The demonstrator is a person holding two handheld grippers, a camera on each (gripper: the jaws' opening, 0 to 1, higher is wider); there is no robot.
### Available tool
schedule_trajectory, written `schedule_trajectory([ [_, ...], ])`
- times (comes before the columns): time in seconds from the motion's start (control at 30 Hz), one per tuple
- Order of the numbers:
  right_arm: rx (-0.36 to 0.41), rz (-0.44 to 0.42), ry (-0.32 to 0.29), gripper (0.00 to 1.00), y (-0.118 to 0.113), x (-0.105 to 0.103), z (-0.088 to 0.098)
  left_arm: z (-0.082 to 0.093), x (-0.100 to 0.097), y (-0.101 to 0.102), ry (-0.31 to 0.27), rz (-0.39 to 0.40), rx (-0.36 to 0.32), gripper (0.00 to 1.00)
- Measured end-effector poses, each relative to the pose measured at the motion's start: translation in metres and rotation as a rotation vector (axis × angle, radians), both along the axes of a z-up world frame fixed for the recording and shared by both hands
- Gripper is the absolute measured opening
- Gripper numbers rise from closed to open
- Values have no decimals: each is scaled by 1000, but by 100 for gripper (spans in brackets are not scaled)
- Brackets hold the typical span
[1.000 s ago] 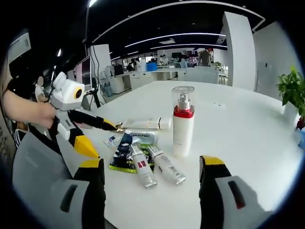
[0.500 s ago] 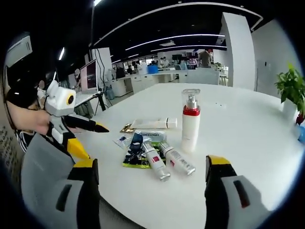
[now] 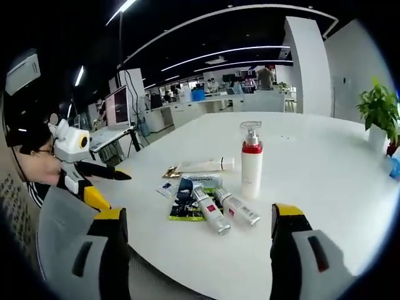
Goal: Arrange the skincare products in the storage area until every visible bottle or jar stands upright without overlapping.
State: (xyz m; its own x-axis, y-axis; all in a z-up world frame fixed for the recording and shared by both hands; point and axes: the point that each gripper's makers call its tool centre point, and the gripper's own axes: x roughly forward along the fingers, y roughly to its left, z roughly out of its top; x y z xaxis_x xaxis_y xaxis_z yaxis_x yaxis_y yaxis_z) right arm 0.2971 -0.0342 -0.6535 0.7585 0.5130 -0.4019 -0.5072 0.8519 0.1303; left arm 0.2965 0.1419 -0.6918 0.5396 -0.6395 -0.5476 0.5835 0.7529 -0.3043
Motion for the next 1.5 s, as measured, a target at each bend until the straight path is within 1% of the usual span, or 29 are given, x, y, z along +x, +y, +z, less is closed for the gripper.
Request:
schedule_trajectory([
  [0.13, -7, -3, 4, 94, 1, -3, -2, -2, -7, 6, -3, -2, 30, 97],
  [0.27, -20, -2, 4, 94, 0, -5, -5, -2, -11, 13, 3, 12, 27, 97],
  [0.4, -29, 9, 1, 94, 2, -6, -5, -4, -15, 17, 9, 44, 9, 97],
  [0.53, -35, 17, 3, 94, 3, -6, -7, -7, -18, 19, 16, 46, 24, 97],
  [0.7, -37, 14, 7, 93, 1, -6, -9, -3, -15, 17, 6, 49, 16, 97],
  [0.97, -45, 22, 11, 93, 2, -7, -10, -5, -15, 18, 12, 51, 22, 97],
  [1.23, -30, 8, 19, 93, 0, -6, -11, -6, -11, 18, 18, 39, 40, 97],
  [1.5, -14, -6, 33, 92, -2, -5, -13, -5, 7, 19, 19, 22, 63, 97],
])
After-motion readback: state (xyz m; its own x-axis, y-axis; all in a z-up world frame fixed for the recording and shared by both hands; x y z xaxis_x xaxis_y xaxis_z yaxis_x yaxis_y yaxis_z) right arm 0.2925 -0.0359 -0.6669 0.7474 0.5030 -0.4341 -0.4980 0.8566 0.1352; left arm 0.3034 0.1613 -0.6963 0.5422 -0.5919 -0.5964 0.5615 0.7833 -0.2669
